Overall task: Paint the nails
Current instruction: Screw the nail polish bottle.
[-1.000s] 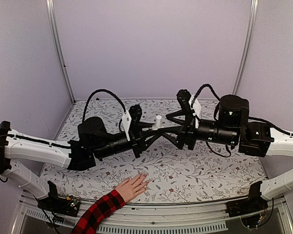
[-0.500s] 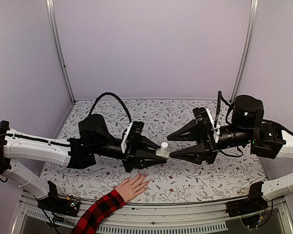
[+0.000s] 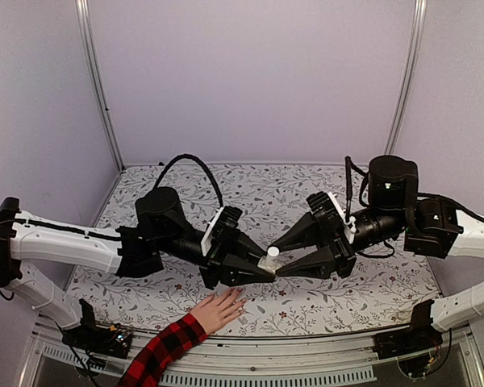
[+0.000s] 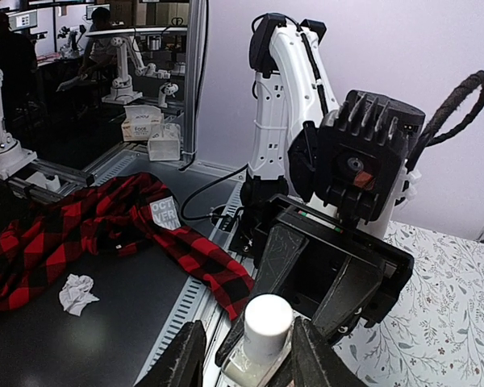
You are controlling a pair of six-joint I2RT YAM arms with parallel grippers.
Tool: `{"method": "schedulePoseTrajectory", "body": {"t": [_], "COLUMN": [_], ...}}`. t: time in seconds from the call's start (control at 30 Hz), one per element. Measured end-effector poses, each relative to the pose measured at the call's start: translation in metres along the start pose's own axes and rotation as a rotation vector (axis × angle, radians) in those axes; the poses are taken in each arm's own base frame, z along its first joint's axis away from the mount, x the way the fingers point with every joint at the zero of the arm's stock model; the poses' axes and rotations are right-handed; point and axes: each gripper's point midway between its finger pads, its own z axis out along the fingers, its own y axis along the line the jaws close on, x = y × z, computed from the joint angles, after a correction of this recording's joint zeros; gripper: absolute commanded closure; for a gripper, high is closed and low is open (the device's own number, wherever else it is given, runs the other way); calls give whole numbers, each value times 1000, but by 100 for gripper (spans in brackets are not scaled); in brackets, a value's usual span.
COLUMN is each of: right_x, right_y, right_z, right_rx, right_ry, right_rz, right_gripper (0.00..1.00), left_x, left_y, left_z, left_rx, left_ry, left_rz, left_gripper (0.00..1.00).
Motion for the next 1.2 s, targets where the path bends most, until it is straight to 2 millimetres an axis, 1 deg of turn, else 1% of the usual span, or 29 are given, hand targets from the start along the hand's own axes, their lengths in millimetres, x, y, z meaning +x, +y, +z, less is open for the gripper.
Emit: {"method": "schedulePoseTrajectory", "body": {"t": [0.07, 0.17, 0.27, 0.43, 0.6, 0.8, 0.97, 1.07, 1.2], "right_x": [1, 1, 2, 4, 5, 4, 3, 3, 2], "right_y": [0, 0, 1, 0, -1, -6, -15, -22, -31], "right_z": [2, 3, 4, 5, 5, 6, 7, 8, 7], "right_rx": [-7, -15, -24, -23, -22, 2, 45, 81, 130], "right_ry": [3, 6, 8, 15, 17, 25, 32, 35, 30], "right_rz": [1, 3, 1, 1, 1, 1, 1, 8, 21], "right_gripper": [62, 66, 74, 83, 88, 90, 93, 100, 100], "left_x": [0, 0, 0, 3, 3, 0, -4, -4, -6], "left_y": [1, 1, 0, -1, -1, 3, 10, 16, 24], "left_z": [1, 2, 3, 4, 3, 0, -8, -12, -17], "left_rx": [4, 8, 15, 23, 18, -25, -102, -155, -218], "left_ry": [2, 2, 5, 15, 19, 24, 27, 27, 24], "left_rz": [-1, -1, -4, -12, -7, 0, 15, 22, 33], "left_gripper": [100, 100, 100, 100, 100, 100, 100, 100, 100]}}
